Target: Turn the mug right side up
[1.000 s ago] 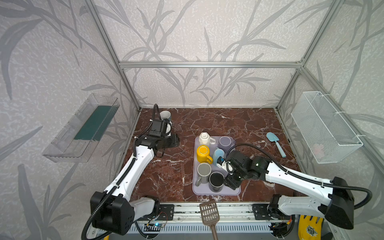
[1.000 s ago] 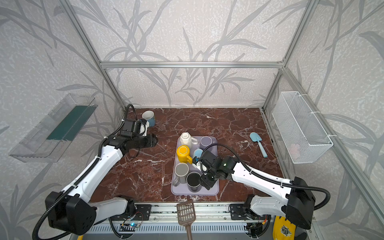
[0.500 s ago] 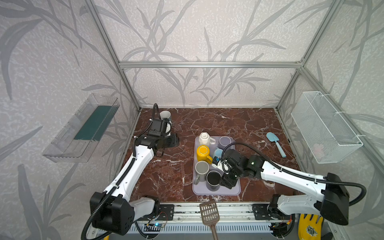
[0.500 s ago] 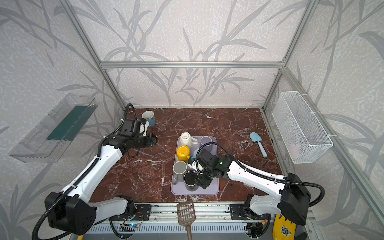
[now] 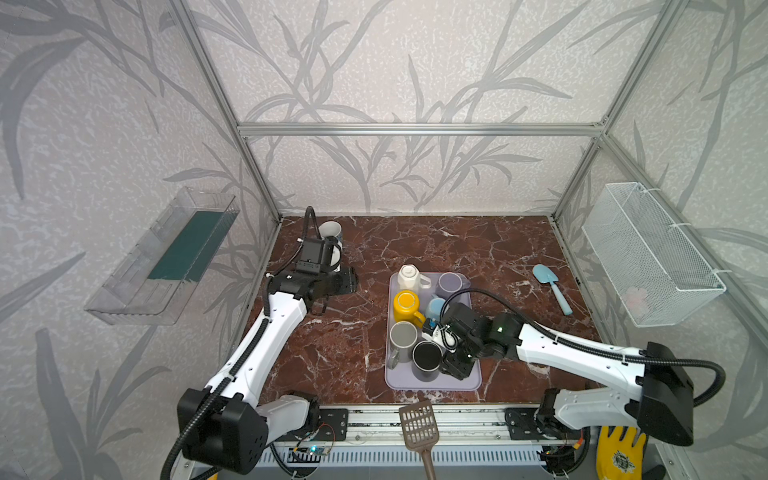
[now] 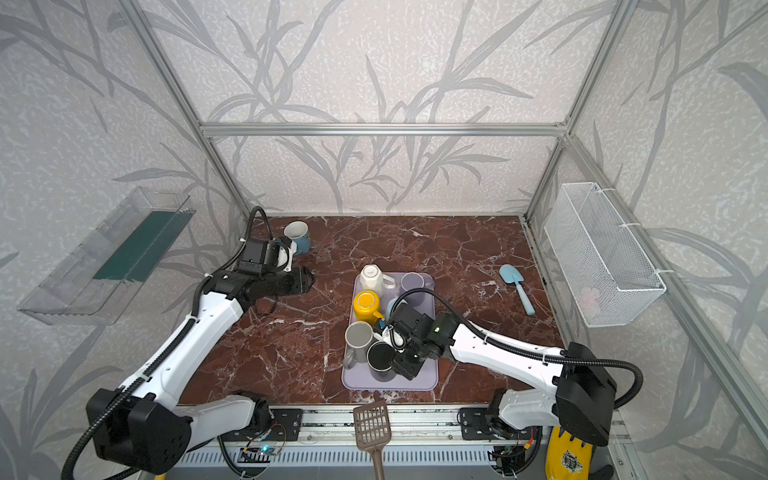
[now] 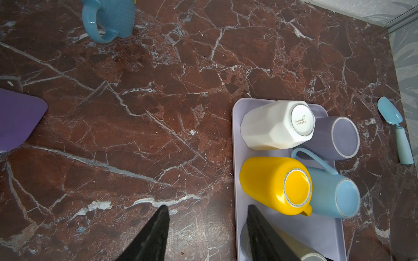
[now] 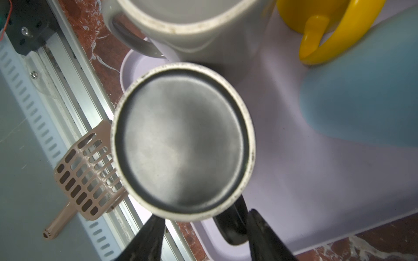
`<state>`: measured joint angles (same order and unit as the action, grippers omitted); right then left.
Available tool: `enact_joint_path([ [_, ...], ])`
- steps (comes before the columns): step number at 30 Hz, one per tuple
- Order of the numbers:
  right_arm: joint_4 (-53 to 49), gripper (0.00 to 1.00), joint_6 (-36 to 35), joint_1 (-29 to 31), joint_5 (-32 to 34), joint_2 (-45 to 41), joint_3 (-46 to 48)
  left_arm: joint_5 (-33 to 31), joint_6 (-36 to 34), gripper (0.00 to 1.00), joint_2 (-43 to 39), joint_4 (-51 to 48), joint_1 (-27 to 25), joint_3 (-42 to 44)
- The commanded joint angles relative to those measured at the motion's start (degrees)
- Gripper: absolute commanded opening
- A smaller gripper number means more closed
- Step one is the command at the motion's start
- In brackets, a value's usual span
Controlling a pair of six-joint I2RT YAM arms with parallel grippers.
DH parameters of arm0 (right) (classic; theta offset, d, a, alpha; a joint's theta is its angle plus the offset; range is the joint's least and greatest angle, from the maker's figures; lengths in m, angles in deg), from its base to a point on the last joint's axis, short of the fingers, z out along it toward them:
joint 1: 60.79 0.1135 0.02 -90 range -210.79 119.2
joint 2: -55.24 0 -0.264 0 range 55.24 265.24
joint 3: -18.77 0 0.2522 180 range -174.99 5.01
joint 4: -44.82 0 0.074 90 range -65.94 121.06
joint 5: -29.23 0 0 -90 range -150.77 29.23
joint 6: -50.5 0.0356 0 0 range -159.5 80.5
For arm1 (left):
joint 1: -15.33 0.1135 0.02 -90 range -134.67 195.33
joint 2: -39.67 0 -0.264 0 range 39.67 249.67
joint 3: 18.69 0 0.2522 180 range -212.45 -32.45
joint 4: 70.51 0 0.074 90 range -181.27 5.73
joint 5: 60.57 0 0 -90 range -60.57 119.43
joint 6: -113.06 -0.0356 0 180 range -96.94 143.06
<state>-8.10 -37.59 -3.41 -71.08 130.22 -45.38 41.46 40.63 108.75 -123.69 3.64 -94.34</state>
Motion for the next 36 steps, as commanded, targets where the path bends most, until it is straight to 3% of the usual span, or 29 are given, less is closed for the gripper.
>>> enact_joint_path([
  [1,-2.27,0.53,0.92,0.36,1.63,1.21,-0.19,-0.76,-0.66,0.58,-1.57,-1.64,-0.36,-1.75],
  [8,-3.12,0.31,2.74,0.36,3.32,1.66,-0.22,-0.87,-0.42,0.58,-1.89,-1.77,-0.40,-1.48],
  [20,-7.49,0.21,9.91,0.28,7.01,1.69,-0.47,-0.59,0.10,0.58,-1.75,-1.09,-0.42,-1.09],
  [26,-10.72,0.20,15.51,0.12,14.29,1.76,-1.24,-0.51,0.16,0.58,-1.83,-0.95,-0.36,-0.77],
  [30,-9.66,0.35,18.61,0.10,17.19,0.74,-1.72,-0.40,0.80,0.57,-1.93,-0.65,-0.36,-0.38],
  [36,-7.62,0.37,19.21,0.10,18.13,1.13,-2.68,0.24,1.07,0.57,-1.93,-0.42,-0.37,-0.06],
])
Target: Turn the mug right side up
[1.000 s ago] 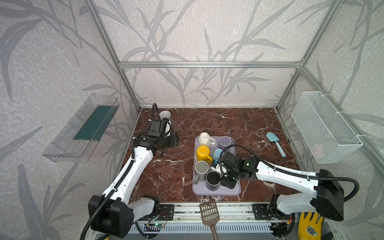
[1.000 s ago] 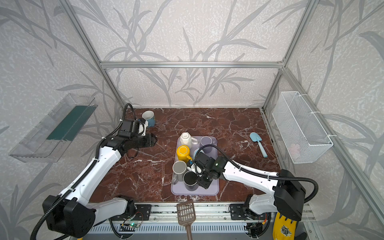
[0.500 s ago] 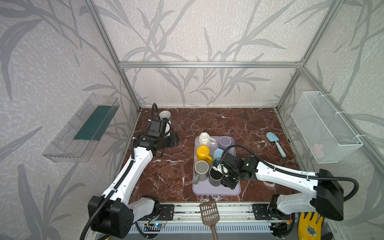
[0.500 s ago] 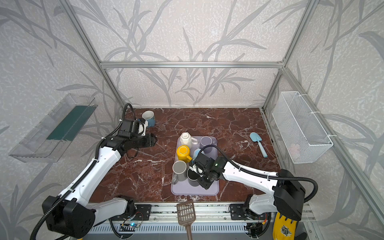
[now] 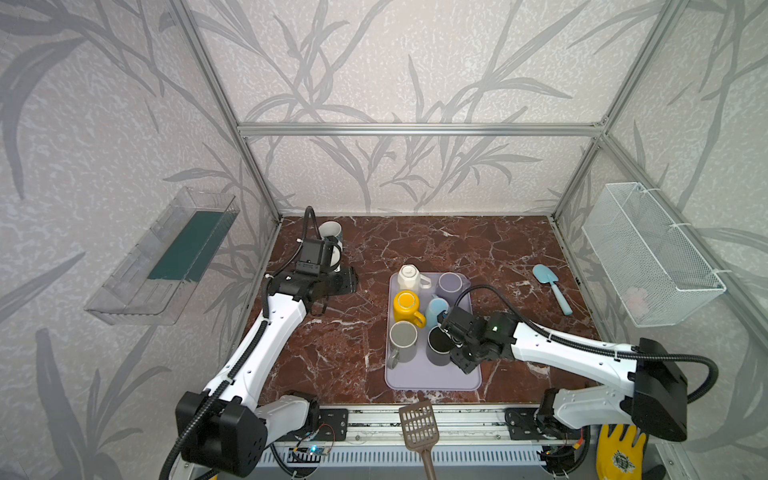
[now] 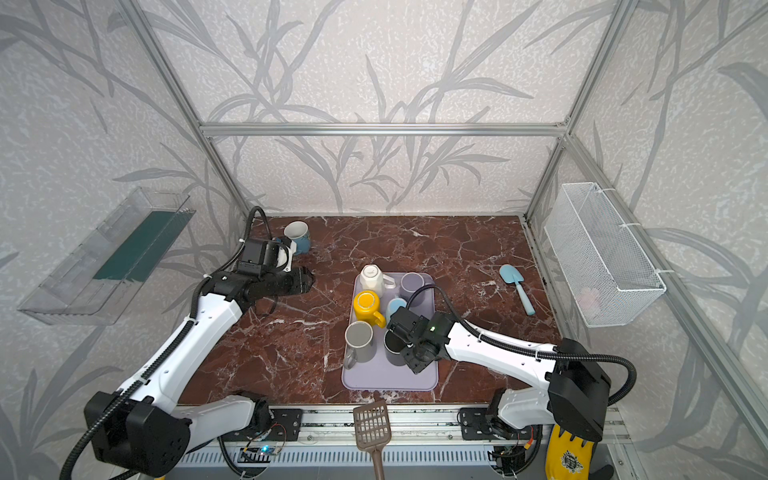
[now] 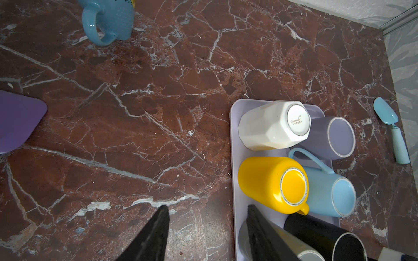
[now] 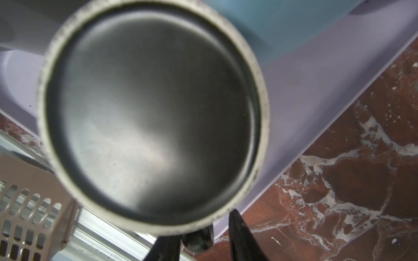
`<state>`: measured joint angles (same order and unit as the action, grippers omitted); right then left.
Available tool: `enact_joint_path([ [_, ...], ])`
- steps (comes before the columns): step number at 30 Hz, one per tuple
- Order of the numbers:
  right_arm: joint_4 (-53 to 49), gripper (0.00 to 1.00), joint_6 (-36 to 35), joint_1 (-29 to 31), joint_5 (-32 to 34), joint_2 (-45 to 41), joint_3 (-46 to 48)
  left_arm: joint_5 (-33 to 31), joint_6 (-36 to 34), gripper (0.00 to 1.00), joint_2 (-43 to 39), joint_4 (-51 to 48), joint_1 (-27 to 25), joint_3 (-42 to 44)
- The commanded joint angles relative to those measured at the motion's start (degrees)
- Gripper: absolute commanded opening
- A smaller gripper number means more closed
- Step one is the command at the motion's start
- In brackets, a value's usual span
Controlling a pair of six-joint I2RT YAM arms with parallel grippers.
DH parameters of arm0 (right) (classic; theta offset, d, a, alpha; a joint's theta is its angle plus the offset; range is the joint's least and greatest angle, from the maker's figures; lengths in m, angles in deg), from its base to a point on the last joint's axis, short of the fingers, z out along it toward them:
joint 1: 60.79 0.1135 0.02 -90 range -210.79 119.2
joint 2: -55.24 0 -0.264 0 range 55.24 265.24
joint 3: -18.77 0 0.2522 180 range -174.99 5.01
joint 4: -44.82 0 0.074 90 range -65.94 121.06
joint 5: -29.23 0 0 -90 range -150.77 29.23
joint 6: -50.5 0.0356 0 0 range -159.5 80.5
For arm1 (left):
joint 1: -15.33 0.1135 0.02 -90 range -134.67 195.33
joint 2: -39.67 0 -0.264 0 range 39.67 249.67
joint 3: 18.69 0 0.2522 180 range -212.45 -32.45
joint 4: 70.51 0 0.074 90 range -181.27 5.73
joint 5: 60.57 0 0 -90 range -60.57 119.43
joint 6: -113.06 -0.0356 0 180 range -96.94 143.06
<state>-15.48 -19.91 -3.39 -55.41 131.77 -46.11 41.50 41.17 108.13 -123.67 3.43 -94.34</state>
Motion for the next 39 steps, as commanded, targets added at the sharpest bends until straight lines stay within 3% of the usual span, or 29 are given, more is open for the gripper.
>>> enact_joint_path([
  [1,-0.01,0.37,1.34,0.08,2.31,-0.27,-2.13,0.19,0.46,0.57,-1.32,-0.55,-0.14,-0.07],
  [22,2.72,0.27,-1.40,0.07,0.86,4.48,-3.61,-0.12,-0.27,0.58,-1.23,-1.09,-0.18,-0.16],
  [25,2.71,0.20,-1.69,0.07,0.96,5.01,-4.08,0.01,-0.27,0.58,-1.14,-1.10,-0.15,-0.33],
  [27,2.35,0.06,-2.00,0.08,1.03,5.45,-4.65,0.14,-0.27,0.58,-1.06,-1.03,-0.15,-0.43],
  [28,2.13,0.04,-2.15,0.07,1.13,5.63,-4.87,0.14,-0.34,0.58,-1.05,-1.17,-0.18,-0.51],
  [39,0.73,0.00,-7.65,-0.10,-2.51,0.83,-7.16,0.07,-0.62,0.58,-1.24,-1.59,-0.18,-0.78],
])
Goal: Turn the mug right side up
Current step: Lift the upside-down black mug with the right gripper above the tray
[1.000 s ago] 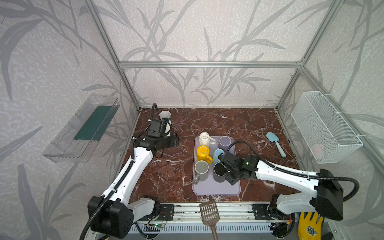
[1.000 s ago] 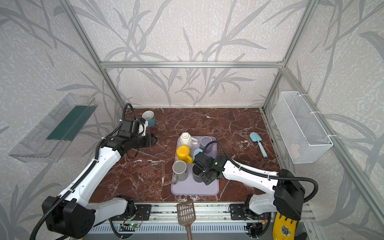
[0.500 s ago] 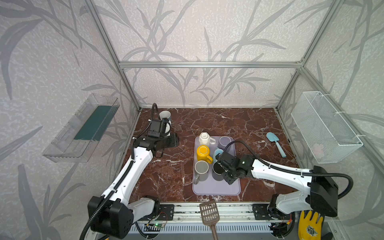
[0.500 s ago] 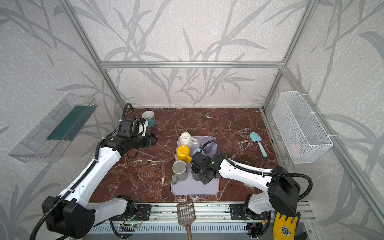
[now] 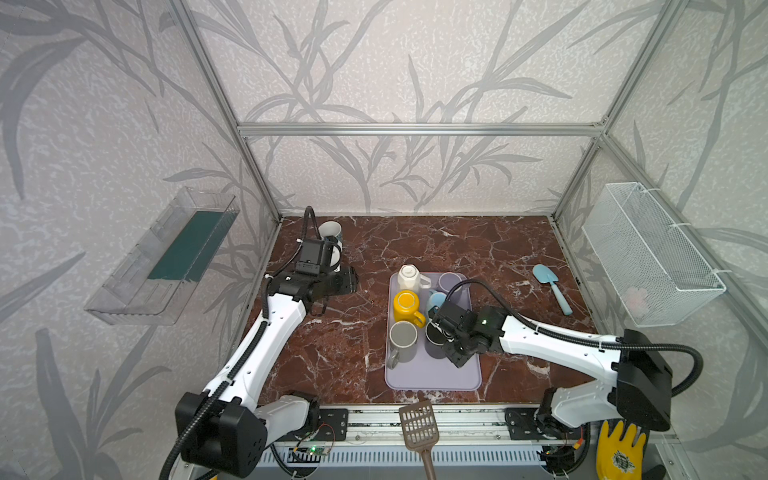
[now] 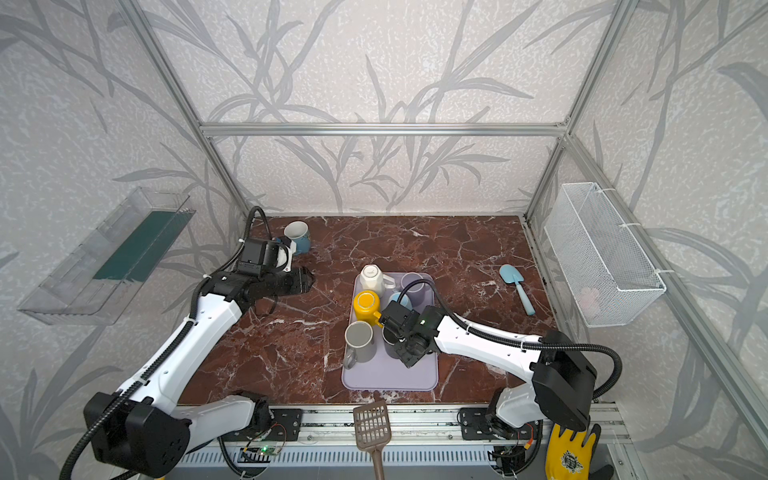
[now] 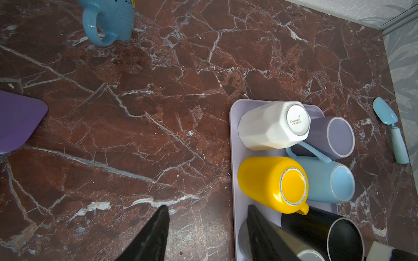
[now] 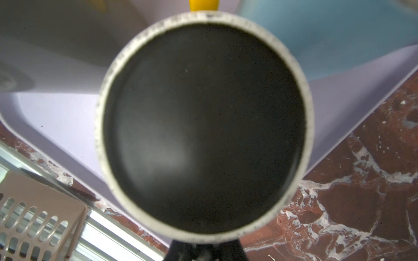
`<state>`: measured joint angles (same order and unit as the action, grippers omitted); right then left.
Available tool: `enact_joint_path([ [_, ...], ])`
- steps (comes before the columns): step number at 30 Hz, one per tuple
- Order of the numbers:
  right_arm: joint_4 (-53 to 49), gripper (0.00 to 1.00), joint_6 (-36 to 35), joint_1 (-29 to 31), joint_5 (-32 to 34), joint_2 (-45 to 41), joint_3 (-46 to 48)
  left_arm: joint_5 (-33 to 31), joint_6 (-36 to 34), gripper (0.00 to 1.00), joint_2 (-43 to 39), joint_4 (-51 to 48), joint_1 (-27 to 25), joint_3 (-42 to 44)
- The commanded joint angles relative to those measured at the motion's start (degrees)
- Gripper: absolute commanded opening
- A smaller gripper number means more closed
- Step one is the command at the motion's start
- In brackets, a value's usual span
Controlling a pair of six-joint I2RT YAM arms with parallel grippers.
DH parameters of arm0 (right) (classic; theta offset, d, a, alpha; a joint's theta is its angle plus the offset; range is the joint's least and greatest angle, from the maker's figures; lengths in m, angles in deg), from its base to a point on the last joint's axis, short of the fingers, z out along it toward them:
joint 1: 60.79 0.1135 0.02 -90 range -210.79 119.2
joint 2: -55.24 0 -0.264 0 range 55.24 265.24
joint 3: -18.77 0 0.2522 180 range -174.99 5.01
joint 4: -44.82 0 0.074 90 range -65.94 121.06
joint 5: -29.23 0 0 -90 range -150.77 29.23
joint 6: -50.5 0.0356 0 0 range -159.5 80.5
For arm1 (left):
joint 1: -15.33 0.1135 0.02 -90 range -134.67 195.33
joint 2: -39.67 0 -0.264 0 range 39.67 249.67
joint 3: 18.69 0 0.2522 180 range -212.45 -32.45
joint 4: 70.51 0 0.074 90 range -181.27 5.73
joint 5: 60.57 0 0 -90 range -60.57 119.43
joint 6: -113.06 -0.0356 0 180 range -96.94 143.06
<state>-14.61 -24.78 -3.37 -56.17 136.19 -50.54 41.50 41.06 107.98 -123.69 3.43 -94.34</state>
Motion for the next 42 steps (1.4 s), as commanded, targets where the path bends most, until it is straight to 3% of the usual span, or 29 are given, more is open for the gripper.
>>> enact_joint_path([
  [1,-0.15,0.00,-3.14,-0.21,-2.10,-4.02,-2.75,0.14,-0.51,0.58,-0.99,-1.51,-0.14,-0.81],
  [14,3.31,0.00,-5.54,-1.47,-1.26,-12.30,-2.57,0.86,0.02,0.58,-1.08,-0.83,-0.23,-1.00],
  [21,7.59,0.00,-6.50,-6.43,-4.55,-16.19,-3.25,0.71,0.67,0.58,-1.69,-0.44,-0.23,-0.27],
  [30,20.56,0.00,-1.94,-15.84,-16.53,-14.85,-2.02,3.23,2.43,0.58,-2.22,1.89,-0.25,1.60],
  [42,34.14,0.00,4.92,-22.85,-30.69,-11.98,-1.98,9.91,4.39,0.58,-5.23,7.95,-0.58,4.28],
])
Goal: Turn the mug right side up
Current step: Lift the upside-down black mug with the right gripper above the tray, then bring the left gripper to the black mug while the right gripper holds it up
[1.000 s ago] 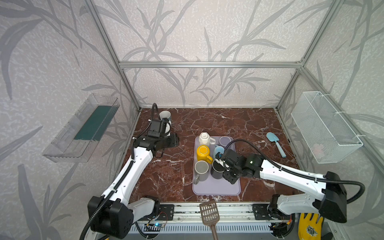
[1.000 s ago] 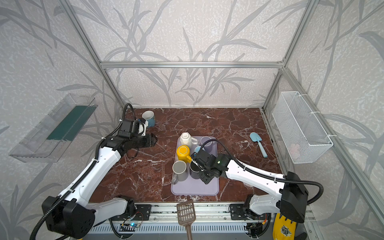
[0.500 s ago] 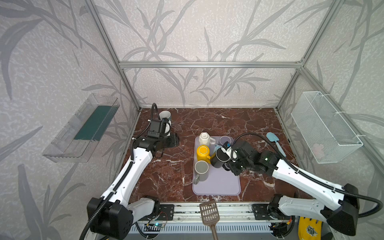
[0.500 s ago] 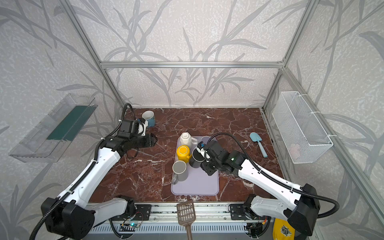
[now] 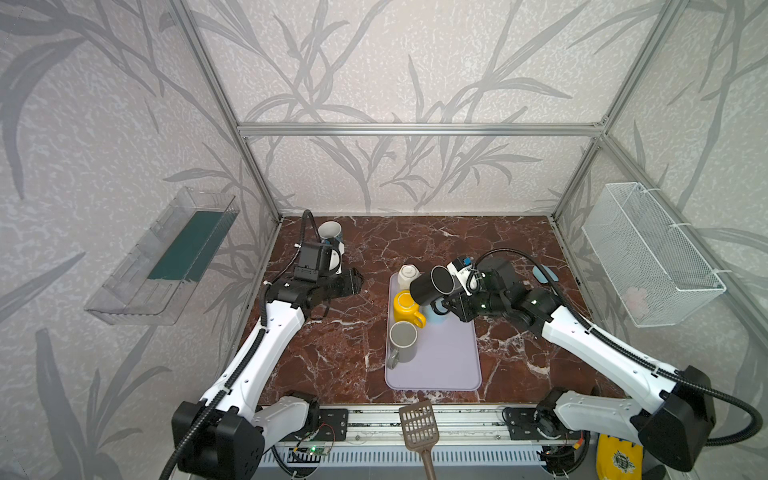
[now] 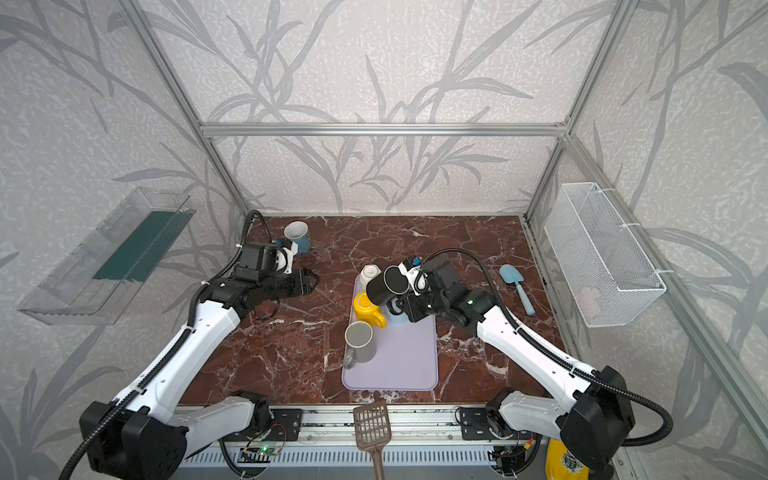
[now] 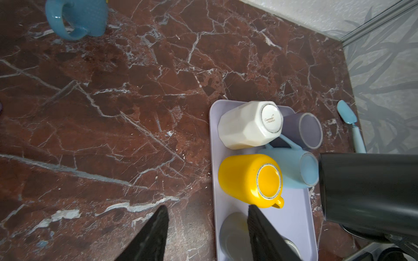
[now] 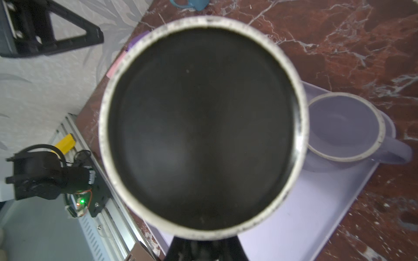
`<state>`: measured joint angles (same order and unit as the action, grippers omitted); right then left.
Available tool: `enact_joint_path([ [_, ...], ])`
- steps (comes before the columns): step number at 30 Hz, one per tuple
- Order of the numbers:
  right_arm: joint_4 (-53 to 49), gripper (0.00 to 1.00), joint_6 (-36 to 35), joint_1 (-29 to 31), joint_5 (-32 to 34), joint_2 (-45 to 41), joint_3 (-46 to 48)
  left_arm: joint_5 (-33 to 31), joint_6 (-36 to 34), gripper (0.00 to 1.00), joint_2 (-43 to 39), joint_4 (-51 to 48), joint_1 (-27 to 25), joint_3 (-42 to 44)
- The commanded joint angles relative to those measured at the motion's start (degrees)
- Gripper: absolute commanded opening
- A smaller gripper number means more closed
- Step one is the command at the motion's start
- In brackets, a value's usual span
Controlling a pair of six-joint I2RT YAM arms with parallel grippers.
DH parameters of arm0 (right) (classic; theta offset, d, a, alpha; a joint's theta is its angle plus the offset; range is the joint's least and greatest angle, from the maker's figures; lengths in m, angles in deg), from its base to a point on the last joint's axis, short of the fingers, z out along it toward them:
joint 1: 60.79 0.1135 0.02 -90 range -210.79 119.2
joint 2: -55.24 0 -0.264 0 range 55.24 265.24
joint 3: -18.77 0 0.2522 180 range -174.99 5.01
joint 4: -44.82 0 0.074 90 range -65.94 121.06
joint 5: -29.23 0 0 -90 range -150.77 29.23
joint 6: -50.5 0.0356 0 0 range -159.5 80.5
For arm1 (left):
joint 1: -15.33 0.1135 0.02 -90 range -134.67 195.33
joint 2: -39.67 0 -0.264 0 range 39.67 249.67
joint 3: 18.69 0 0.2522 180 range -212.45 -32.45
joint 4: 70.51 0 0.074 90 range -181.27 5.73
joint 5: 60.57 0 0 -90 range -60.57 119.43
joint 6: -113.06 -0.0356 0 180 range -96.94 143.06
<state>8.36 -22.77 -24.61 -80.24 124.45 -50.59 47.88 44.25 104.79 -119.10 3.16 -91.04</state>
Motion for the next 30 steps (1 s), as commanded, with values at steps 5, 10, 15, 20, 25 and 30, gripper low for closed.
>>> enact_joint_path([
  [5,19.14,0.00,7.04,-3.67,-12.11,2.15,-0.56,8.54,2.29,0.59,-2.89,6.23,-0.39,2.02],
  [10,28.52,0.00,12.31,-5.78,-16.95,6.00,-0.90,13.84,6.03,0.58,-3.07,12.52,-0.41,4.35],
  [15,34.71,0.00,15.65,-6.57,-20.22,10.44,-3.93,19.05,11.67,0.58,-3.68,22.68,-0.49,7.85],
  [20,42.87,0.00,21.91,-6.74,-23.05,14.83,-5.88,21.94,14.65,0.58,-3.34,28.19,-0.57,8.53],
  [25,51.95,0.00,27.85,-6.74,-24.64,17.80,-6.47,24.68,19.17,0.58,-2.51,35.98,-0.58,10.44],
  [30,59.73,0.00,32.99,-6.80,-26.77,20.36,-7.25,27.18,22.39,0.58,-1.35,42.60,-0.58,11.61],
])
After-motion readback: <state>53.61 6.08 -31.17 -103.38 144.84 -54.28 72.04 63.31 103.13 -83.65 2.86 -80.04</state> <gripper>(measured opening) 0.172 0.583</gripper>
